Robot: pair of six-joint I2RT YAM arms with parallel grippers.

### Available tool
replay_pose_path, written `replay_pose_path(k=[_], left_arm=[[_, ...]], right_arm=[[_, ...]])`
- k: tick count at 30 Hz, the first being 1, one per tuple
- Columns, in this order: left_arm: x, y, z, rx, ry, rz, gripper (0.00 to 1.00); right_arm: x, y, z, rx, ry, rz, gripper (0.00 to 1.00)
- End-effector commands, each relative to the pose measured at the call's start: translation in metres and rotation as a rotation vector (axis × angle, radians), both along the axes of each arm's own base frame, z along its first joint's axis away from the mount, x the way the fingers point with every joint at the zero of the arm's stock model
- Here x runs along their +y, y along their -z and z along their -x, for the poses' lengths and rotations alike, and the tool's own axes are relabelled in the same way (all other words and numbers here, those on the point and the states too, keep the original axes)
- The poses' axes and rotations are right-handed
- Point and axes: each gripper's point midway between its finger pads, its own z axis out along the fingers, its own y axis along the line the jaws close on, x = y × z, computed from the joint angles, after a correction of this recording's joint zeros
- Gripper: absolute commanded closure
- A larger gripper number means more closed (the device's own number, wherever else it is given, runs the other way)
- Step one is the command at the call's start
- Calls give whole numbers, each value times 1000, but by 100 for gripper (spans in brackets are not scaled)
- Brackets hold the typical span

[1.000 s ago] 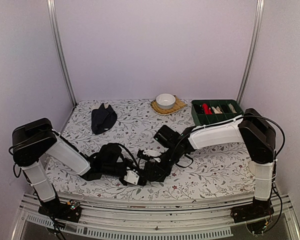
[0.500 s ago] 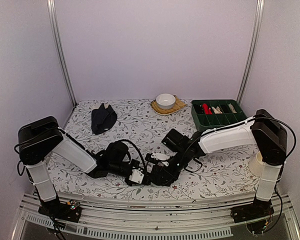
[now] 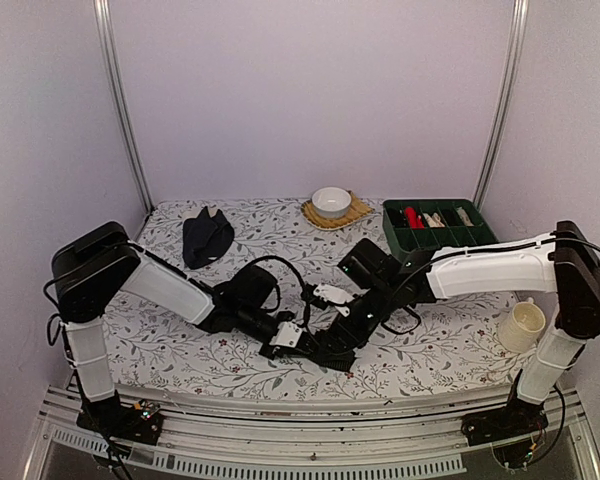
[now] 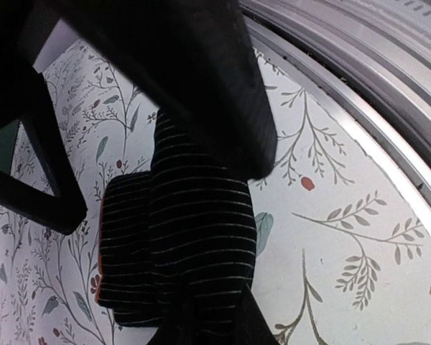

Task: Roll the underwear
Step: Roll the underwear at the center of the board.

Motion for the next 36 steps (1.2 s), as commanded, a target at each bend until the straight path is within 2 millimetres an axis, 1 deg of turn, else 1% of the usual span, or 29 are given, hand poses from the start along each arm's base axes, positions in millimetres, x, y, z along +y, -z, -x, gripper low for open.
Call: replay_pose_path(k=[1, 4, 7, 11, 17, 22, 26, 31, 36], left_arm=[[32, 54, 19, 217, -44, -231, 100], [30, 51, 15, 257, -51, -238, 100], [29, 50, 16, 286, -47, -254, 100], [28, 51, 14, 312, -48, -280, 100], [28, 51, 11, 357, -60, -302, 100], [27, 50, 8, 391, -64, -317, 100], [27, 48, 5, 424, -71, -319, 100], [25, 49, 0, 476, -86, -332, 100], [25, 51, -5, 488, -105, -338, 100]], right_arm=[[-9, -1, -12, -12, 34, 9, 10], [-13, 6, -20, 8, 49, 16, 8], [-17, 14, -24, 37, 49, 16, 7], [-19, 23, -27, 78, 37, 1, 4], [-15, 40, -21, 158, -4, -17, 3], [-9, 43, -11, 210, -59, -45, 5], [-8, 42, -13, 204, -65, -44, 10], [-7, 49, -10, 245, -79, -26, 23], [-7, 48, -7, 247, -91, -28, 33]])
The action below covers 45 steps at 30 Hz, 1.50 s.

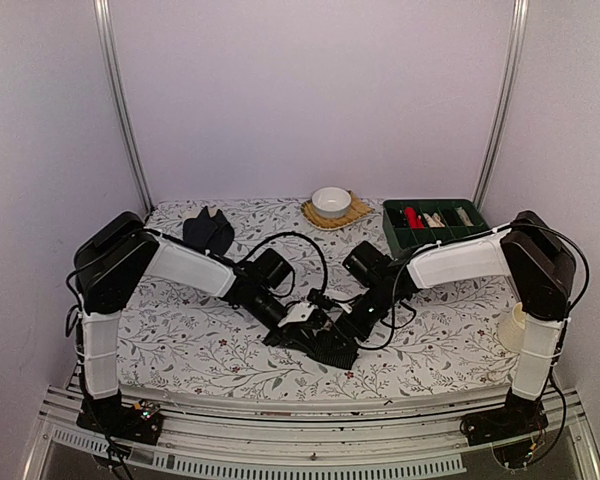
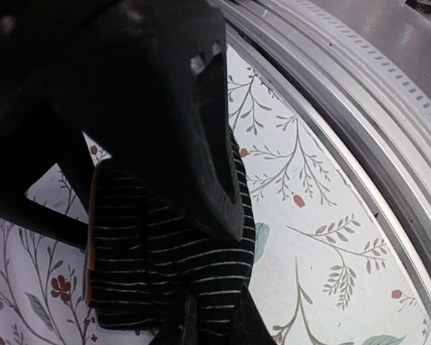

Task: Roll the underwear
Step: Roll the underwear at the center of the board.

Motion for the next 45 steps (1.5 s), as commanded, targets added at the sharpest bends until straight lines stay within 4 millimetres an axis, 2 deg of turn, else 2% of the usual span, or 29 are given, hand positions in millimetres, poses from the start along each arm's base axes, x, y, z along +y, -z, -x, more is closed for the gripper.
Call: replay_pose_path(k=[1, 4, 8, 11, 14, 23, 31, 45], left_arm=[[31, 50, 5, 120, -95, -225, 100], [31, 51, 2, 124, -104, -227, 100], [31, 52, -1, 150, -114, -235, 100], [30, 53, -6, 171, -130, -244, 100], [29, 53, -9, 197, -140, -254, 100], [31, 67, -18, 271, -189, -322, 100], [29, 68, -23, 323, -216, -340, 100], [33, 70, -20, 255, -209, -305, 100]], right_arm=[[1, 2, 13, 30, -54, 4, 36], [1, 0, 14, 32, -59, 6, 47], [2, -2, 16, 33, -72, 3, 52], [2, -3, 21, 27, -89, 7, 43], [3, -2, 25, 21, -104, 14, 40], [7, -6, 34, 14, -142, 3, 36], [8, -3, 38, 6, -154, 15, 34], [0, -6, 40, 17, -85, -64, 27]])
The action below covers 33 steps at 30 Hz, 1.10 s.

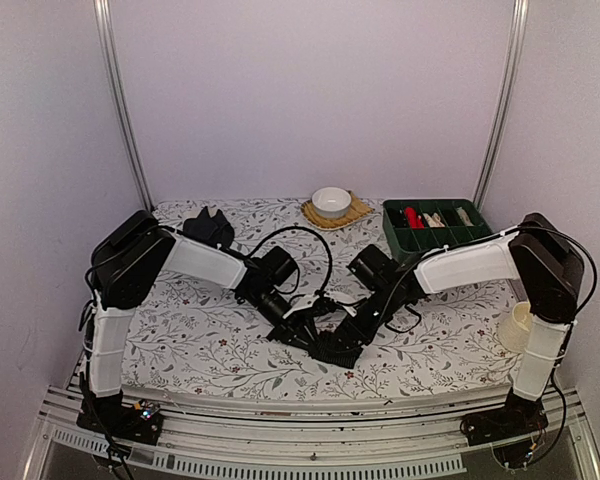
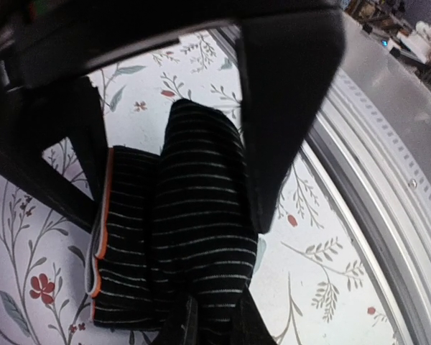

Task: Roll the underwear
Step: Roll the underwear at the center of the board.

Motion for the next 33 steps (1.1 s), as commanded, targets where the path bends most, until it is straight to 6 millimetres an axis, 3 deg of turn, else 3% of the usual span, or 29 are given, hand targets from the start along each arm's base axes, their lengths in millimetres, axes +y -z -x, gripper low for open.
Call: replay_pose_path(k=[1, 12, 22, 33], left_arm=[[39, 70, -15, 17, -148, -283, 100], [42, 72, -9, -23, -123, -302, 100], [40, 72, -10, -3, -130, -312, 100], [39, 69, -12, -15, -139, -302, 100]], right_arm=[[5, -5, 33, 35, -90, -68, 27], [4, -3, 21, 56, 16, -111, 25], [-6, 5, 29, 43, -14, -75, 26], [8, 4, 34, 60, -63, -69, 68]])
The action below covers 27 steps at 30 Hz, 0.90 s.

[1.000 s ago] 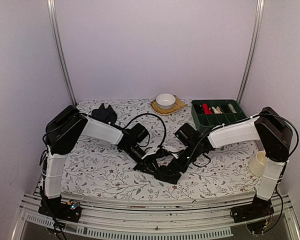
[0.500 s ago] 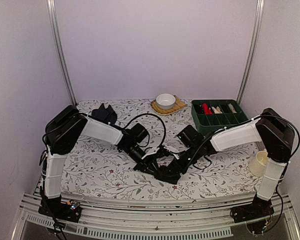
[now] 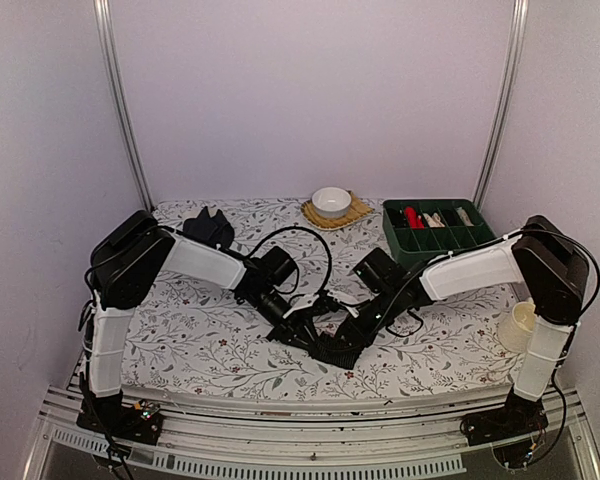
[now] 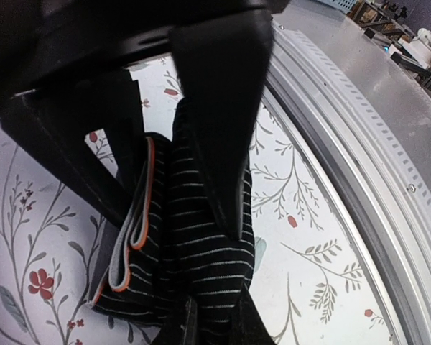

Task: Roll the underwear
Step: Roll the underwear at the center of the board, then pick up the underwear from the center of the board.

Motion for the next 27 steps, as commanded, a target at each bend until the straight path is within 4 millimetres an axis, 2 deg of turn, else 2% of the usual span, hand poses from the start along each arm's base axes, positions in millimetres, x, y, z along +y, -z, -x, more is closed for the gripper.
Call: replay_pose_path(k=[1, 2, 4, 8, 14, 15, 16, 17, 20, 27], left_arm=[[39, 67, -12, -38, -113, -288, 100], [39, 65, -12, -43, -112, -285, 99], [39, 62, -13, -58, -116, -279, 81], [44, 57, -12, -97, -106, -274, 59], [52, 49, -16, -196, -106, -279, 26], [52, 46, -17, -202, -107, -275, 19], [52, 43, -17, -211, -106, -271, 7], [53, 40, -17, -220, -105, -269, 2], [53, 31, -16, -233, -103, -253, 1], [53, 19, -15, -249, -104, -227, 1]], right_arm=[[4, 5, 32, 61, -103, 17, 73], [4, 4, 31, 55, -101, 17, 77], [4, 2, 29, 43, -94, 16, 85], [6, -6, 25, 21, -80, 5, 95], [7, -12, 23, 6, -63, -8, 97], [7, -12, 22, 2, -58, -9, 97], [7, -14, 21, -4, -54, -10, 97], [7, -15, 19, -13, -48, -10, 97], [4, -21, 14, -43, -25, -8, 97], [-14, -59, -6, -139, 84, -36, 97]])
